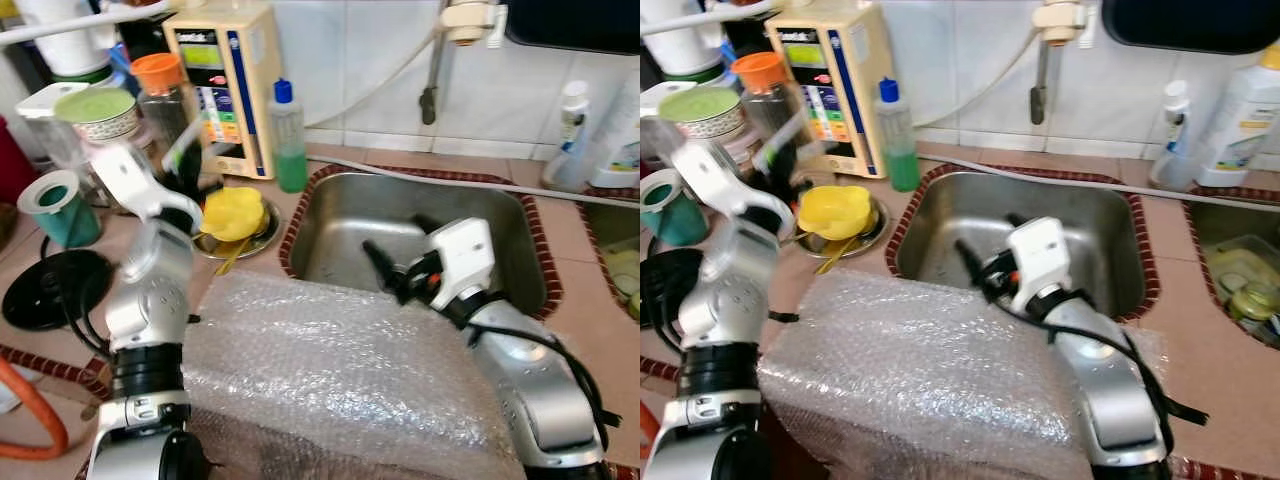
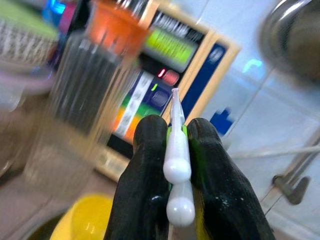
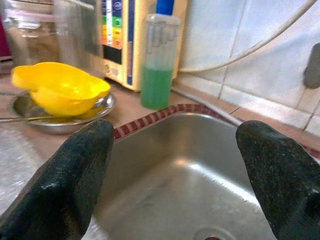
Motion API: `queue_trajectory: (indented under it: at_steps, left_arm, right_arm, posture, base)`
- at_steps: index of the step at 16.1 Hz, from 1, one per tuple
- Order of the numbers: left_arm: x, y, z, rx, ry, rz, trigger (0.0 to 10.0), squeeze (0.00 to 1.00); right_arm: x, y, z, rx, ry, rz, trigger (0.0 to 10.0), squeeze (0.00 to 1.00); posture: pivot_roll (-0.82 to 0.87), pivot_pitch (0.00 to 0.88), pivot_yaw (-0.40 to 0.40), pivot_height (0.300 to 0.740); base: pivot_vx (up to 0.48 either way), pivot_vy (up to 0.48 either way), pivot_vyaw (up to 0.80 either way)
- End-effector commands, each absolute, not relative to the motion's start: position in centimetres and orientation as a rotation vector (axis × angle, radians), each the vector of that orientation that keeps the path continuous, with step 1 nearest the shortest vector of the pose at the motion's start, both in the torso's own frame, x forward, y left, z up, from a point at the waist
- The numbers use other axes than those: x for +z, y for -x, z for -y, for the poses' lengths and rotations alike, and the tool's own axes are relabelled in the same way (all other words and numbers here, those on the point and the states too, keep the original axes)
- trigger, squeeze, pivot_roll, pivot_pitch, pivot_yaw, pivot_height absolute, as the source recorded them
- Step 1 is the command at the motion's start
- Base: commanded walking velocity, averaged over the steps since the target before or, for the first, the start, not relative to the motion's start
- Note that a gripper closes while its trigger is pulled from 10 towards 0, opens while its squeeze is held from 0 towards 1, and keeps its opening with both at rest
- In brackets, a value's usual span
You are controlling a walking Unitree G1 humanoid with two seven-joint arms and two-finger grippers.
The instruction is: Kitchen organization
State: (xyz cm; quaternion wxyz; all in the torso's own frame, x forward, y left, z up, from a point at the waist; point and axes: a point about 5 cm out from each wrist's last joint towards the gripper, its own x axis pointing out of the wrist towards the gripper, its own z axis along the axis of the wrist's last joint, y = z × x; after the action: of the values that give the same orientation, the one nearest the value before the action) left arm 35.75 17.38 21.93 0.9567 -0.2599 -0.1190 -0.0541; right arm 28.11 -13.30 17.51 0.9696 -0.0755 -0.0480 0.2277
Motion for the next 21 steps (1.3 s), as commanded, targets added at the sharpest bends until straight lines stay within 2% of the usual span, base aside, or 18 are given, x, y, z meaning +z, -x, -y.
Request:
queue_trajectory:
  at_steps: [1,3,9,13,17,18,21]
  left_arm:
    - [22.7,-35.9,-14.9,-0.277,0.496,0.216,0.0,0.00]
    - [22.1,-35.9,-12.7,-0.427,0.478,0.130,0.0,0.00]
    - [21.8,-34.6,-7.7,-0.803,0.277,0.068,0.0,0.00]
    - [20.8,-33.1,-5.0,-0.955,0.244,0.007,0.0,0.00]
    - [20.1,-31.9,-3.6,-1.013,0.250,-0.020,0.0,0.00]
    - [19.9,-31.8,-3.5,-1.011,0.242,-0.023,0.0,0.00]
    - [19.8,-31.9,-3.7,-0.984,0.245,-0.019,0.0,0.00]
  right_arm:
    - [18.3,-28.4,13.7,0.441,0.188,0.136,10.0,0.00]
    - [18.4,-28.7,14.3,0.443,0.266,0.142,10.0,0.00]
    - [18.5,-29.3,15.6,0.423,0.424,0.157,10.0,0.00]
    - [18.4,-29.7,15.5,0.401,0.490,0.186,10.0,0.00]
    - [18.1,-29.8,14.5,0.438,0.528,0.200,10.0,0.00]
    - [18.0,-29.9,14.5,0.441,0.541,0.199,0.0,0.00]
    - [17.4,-30.2,14.6,0.428,0.564,0.150,0.0,0.00]
  posture:
    - [-0.08,0.000,0.103,0.740]
    - [-0.08,0.000,0.101,0.740]
    - [-0.10,0.000,0.114,0.740]
    - [-0.10,0.000,0.125,0.740]
    - [-0.11,0.000,0.122,0.740]
    - [-0.11,0.000,0.118,0.740]
    - [-0.10,0.000,0.108,0.740]
  base:
    - [0.000,0.000,0.00]
    - [0.000,0.000,0.00]
    - [0.000,0.000,0.00]
    - [0.000,0.000,0.00]
    - [0.000,0.000,0.00]
    - [0.000,0.000,0.00]
    - [0.000,0.000,0.00]
